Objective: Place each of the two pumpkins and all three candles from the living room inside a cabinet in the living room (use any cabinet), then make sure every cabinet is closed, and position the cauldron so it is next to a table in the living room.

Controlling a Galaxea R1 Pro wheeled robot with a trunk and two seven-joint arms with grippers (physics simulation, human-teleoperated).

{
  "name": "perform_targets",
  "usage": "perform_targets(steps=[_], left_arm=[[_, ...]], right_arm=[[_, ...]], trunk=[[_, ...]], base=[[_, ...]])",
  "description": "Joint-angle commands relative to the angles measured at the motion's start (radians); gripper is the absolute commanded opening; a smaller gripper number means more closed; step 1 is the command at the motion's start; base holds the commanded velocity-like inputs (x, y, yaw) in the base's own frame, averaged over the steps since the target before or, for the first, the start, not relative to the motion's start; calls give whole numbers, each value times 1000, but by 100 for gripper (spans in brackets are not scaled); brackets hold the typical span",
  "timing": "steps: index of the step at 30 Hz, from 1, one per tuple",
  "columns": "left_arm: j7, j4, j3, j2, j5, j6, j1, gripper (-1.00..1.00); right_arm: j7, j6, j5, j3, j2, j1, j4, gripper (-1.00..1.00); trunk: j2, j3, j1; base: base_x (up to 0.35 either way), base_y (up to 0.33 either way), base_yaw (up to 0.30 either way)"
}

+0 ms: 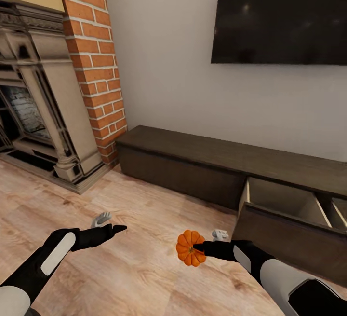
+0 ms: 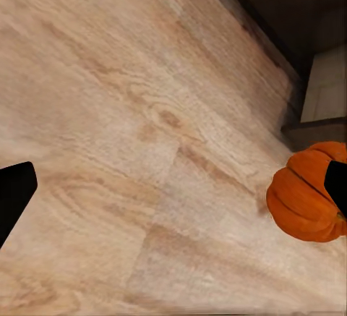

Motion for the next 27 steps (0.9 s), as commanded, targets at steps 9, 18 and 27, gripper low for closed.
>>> perform_targets(steps=[9, 18, 27], left_arm=[[0, 2, -19, 1, 0, 1, 0, 100], [-1, 3, -19, 1, 0, 0, 0, 100], [1, 4, -20, 1, 0, 0, 0, 100]], right_arm=[[4, 8, -7, 4, -1, 0, -1, -100], [0, 10, -6, 3, -1, 0, -1, -100], [-2, 10, -7, 3, -1, 0, -1, -100]], trunk=[[0, 6, 0], [0, 7, 0], [0, 11, 0]], base=[[-63, 0, -148], [-293, 0, -170], [-240, 0, -290]])
